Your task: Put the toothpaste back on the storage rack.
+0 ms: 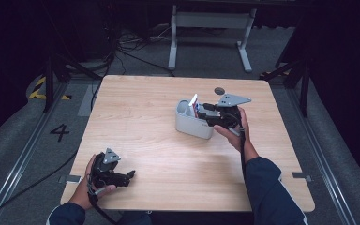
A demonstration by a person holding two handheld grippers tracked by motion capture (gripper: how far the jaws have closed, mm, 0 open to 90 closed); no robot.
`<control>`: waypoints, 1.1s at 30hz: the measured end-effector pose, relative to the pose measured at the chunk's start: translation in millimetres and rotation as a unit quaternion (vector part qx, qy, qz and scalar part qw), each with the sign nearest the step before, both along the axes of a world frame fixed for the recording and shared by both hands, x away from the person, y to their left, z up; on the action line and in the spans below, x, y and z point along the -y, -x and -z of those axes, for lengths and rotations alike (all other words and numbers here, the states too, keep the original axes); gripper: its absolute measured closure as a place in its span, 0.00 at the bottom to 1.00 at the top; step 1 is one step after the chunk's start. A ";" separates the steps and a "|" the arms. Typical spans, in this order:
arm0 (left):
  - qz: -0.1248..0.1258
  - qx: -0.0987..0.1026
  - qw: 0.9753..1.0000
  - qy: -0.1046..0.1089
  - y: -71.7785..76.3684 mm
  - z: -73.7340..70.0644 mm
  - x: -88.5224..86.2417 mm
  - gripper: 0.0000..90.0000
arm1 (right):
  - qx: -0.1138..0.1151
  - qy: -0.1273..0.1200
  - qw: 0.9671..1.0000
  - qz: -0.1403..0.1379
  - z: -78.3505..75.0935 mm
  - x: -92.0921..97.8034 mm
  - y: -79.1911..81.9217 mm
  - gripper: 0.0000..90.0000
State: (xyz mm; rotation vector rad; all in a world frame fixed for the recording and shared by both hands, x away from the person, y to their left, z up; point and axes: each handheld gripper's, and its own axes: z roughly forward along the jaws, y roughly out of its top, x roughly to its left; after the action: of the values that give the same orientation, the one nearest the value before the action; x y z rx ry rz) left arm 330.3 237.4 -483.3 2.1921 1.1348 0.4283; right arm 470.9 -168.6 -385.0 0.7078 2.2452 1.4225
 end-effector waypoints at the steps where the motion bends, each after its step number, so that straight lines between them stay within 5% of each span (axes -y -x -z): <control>1: 0.000 0.000 1.000 0.000 0.1 0.0 0.0 0.01 | 0.000 0.000 1.000 0.000 -0.1 -0.1 0.2 0.60; 15: -0.001 -0.001 1.000 0.000 0.2 0.0 0.0 0.01 | 0.013 0.003 1.000 0.002 -6.6 3.5 6.3 0.59; 33: 0.000 -0.001 1.000 0.000 0.4 -0.1 -0.1 0.01 | 0.033 0.053 0.998 0.002 -22.7 20.7 31.2 0.58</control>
State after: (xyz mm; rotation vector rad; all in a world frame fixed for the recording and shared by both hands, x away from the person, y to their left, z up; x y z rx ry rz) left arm 330.0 237.5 -483.2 2.1930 1.1348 0.4267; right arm 439.8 -189.3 -362.3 0.6228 2.2482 1.2959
